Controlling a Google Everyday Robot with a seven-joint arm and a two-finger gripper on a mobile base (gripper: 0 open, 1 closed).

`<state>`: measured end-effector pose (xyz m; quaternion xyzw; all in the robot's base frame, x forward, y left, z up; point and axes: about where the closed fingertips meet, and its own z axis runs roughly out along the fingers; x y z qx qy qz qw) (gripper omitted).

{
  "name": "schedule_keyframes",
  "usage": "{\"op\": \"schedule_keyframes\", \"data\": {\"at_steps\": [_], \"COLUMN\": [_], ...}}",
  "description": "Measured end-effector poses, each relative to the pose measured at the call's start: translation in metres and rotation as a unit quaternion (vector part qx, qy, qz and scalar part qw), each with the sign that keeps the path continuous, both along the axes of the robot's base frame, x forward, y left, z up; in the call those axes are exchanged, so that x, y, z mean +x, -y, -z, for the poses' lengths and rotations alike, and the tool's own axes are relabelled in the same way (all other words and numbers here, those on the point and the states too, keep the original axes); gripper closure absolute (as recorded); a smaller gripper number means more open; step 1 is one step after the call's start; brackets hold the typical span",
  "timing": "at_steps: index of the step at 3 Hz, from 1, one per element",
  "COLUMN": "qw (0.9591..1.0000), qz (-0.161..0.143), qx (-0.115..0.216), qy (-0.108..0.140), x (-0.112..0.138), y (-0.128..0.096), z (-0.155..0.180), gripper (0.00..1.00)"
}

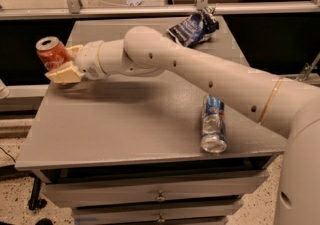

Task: Move coke can near blue chip bag

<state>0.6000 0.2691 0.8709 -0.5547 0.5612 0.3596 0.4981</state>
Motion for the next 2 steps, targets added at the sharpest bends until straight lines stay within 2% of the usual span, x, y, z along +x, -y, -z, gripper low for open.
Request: {"op": "schedule_keyframes", "data": {"at_steps": [1, 2], "qw": [0.9996, 0.9974], "qz": [0.025, 0.070], "qx": [0.002, -0.001], "qy": [0.008, 0.018], "x": [0.006, 0.007], "y": [0.034, 0.095], "z": [-0.024, -0.045], "gripper": [0.88, 1.00]}}
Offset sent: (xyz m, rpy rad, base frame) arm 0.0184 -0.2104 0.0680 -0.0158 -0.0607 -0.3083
